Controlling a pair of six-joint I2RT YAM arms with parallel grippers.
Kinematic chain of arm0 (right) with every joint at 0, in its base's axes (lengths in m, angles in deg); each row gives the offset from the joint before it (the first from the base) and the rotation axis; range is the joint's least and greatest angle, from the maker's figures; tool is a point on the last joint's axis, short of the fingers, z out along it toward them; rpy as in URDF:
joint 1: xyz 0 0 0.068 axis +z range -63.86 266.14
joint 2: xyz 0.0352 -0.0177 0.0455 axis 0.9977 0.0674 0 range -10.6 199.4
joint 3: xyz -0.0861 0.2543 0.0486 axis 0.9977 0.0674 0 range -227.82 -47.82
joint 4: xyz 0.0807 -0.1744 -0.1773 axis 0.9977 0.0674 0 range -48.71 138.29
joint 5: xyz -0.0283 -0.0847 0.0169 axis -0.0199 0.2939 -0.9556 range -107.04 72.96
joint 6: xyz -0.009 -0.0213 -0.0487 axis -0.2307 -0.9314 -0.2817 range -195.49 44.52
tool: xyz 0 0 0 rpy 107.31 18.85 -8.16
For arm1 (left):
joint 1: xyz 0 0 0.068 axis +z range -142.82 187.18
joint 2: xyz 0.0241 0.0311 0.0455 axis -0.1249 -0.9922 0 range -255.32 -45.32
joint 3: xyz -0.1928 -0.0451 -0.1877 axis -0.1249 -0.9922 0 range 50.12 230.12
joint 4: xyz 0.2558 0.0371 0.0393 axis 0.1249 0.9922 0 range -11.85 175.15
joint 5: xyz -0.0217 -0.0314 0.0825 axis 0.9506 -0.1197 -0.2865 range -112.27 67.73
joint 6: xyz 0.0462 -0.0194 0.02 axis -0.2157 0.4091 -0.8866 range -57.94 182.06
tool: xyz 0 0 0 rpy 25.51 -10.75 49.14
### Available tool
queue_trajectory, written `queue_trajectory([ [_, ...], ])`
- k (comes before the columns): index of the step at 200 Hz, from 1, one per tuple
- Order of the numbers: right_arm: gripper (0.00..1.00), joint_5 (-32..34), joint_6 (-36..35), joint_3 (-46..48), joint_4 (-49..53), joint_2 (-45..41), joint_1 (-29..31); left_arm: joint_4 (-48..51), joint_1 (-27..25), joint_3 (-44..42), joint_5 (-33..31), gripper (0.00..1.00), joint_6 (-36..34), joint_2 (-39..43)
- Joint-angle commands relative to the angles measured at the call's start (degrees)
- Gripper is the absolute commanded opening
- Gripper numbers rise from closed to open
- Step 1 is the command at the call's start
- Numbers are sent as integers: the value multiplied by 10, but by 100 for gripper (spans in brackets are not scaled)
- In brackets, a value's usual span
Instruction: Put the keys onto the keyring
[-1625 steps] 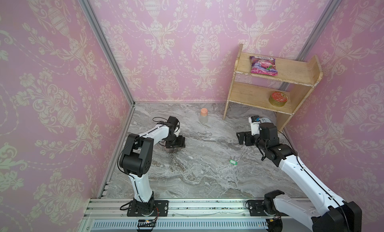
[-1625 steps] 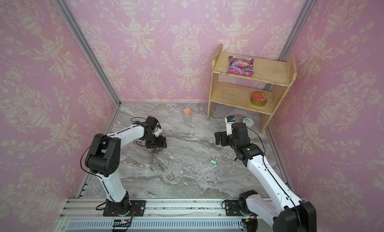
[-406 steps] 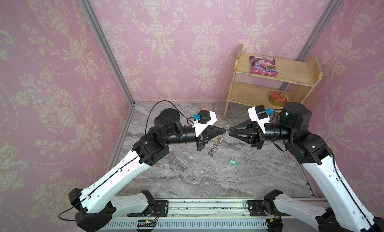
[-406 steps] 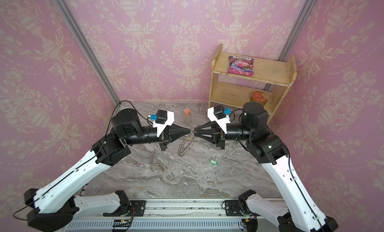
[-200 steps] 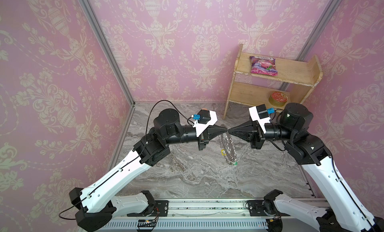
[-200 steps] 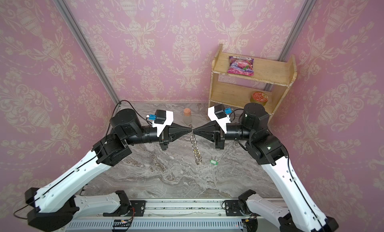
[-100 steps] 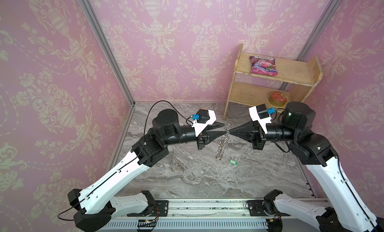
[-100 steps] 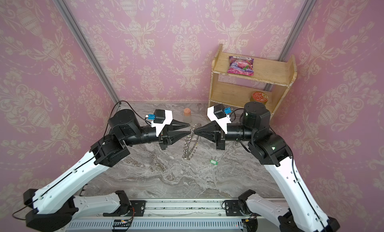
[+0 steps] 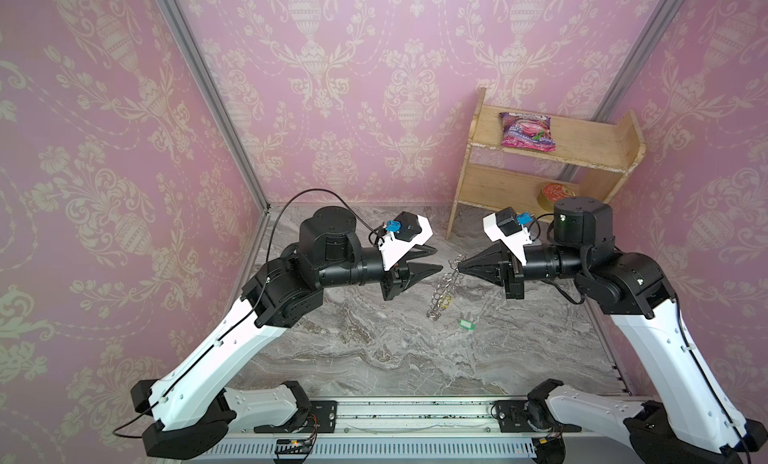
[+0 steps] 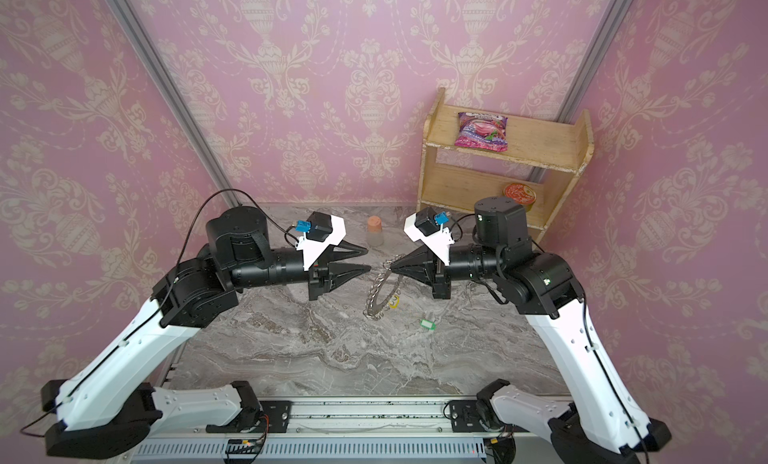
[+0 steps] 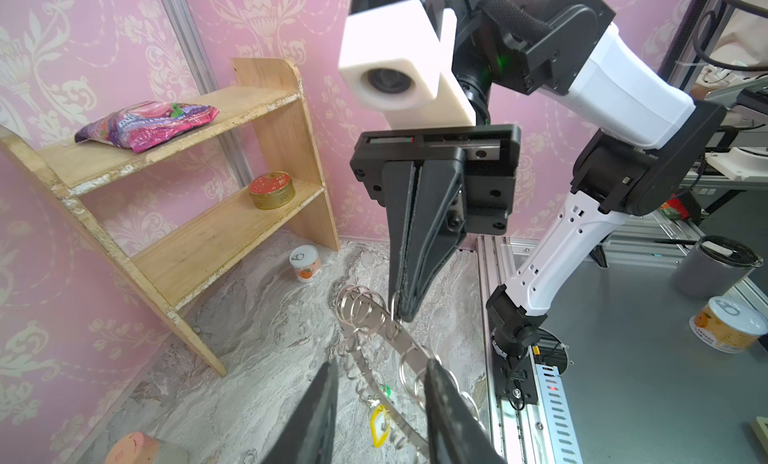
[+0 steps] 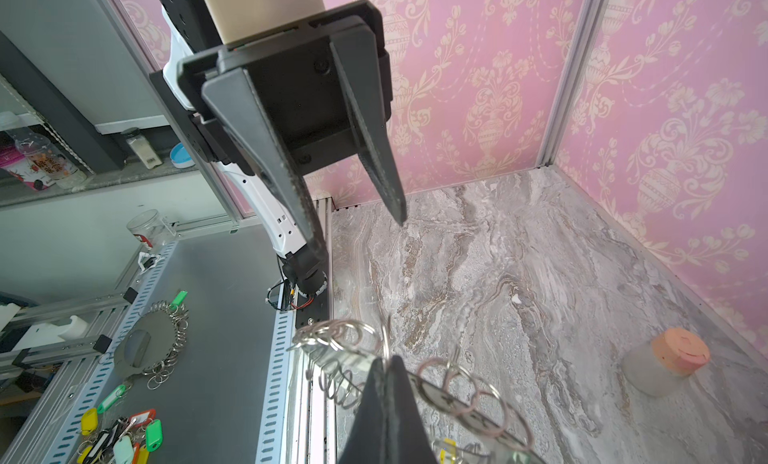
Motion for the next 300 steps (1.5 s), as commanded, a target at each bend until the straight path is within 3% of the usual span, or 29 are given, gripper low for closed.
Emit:
queue_trajectory([
  [1,0,-3,-13,-26,9,0,7,32,-4,16,29,35,-10,-17],
  [41,0,-1,-13,-24,12,3,12,5,-4,18,41,30,-11,-25],
  [103,0,1,-12,-20,3,6,13,16,-4,40,72,13,-5,-46],
  [199,0,-4,-8,-17,-6,8,13,23,-4,42,80,9,-2,-60],
  [300,0,1,-2,-14,-22,1,14,38,-4,44,89,14,8,-65],
])
